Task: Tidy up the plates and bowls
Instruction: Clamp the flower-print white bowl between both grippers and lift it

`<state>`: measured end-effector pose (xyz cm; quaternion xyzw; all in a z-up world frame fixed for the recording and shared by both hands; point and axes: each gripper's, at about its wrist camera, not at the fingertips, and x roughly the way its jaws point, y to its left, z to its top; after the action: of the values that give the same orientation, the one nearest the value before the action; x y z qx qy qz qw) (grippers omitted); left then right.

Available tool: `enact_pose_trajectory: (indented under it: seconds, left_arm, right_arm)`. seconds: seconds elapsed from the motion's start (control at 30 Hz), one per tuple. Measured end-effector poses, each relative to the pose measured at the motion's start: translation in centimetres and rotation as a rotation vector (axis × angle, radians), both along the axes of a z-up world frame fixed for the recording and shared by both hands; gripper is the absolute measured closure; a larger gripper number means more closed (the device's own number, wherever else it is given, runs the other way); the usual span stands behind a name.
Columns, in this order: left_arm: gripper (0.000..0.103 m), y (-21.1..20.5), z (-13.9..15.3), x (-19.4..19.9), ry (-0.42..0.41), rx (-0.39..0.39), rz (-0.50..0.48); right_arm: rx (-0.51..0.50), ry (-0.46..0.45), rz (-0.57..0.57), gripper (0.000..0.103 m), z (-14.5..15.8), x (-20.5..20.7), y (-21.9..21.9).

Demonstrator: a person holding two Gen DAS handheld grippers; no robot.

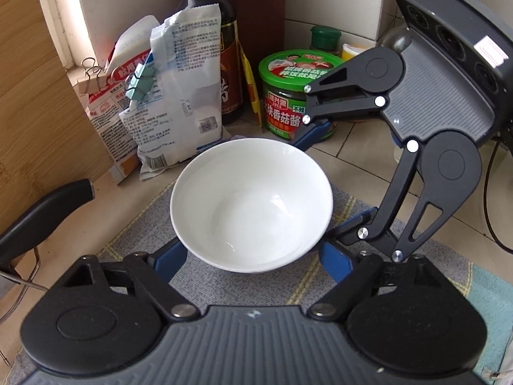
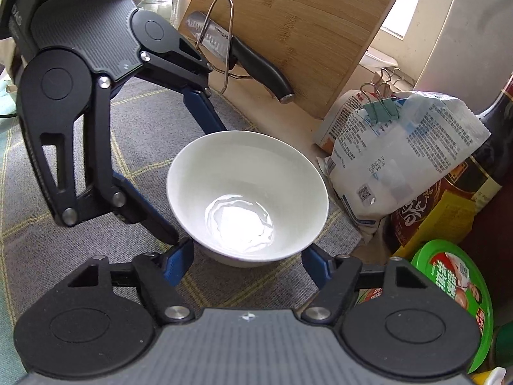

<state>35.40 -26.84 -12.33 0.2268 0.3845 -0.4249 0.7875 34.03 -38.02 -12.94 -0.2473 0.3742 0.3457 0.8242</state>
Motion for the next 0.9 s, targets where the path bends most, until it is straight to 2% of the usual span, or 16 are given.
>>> enact_pose_trajectory:
  seconds: [0.07, 0.43, 0.5, 0.63, 0.9]
  left_arm:
    - [0.02, 0.21, 0.1, 0.11, 0.005, -0.004, 0.008]
    - [0.022, 0.62, 0.25, -0.51, 0.011, 0.001, -0.031]
    - [0.018, 0.73, 0.08, -0.16, 0.01, -0.001, -0.03]
    - [0.017, 0.82, -0.06, 0.11, 0.018, -0.014, -0.047]
    - [0.016, 0.67, 0.12, 0.17, -0.021, -0.002, -0.079]
  right_arm:
    - [-0.007, -0.005, 0.001, 0.027, 0.0, -0.13, 0.11]
    - [-0.017, 0.015, 0.027, 0.026, 0.14, -0.46, 0.21]
    - [-0.018, 0.017, 0.03, 0.024, 0.11, -0.34, 0.2]
    - [-0.015, 0.023, 0.033, 0.02, -0.07, 0.05, 0.05]
    - [-0.027, 0.002, 0.049, 0.02, 0.08, 0.09, 0.32]
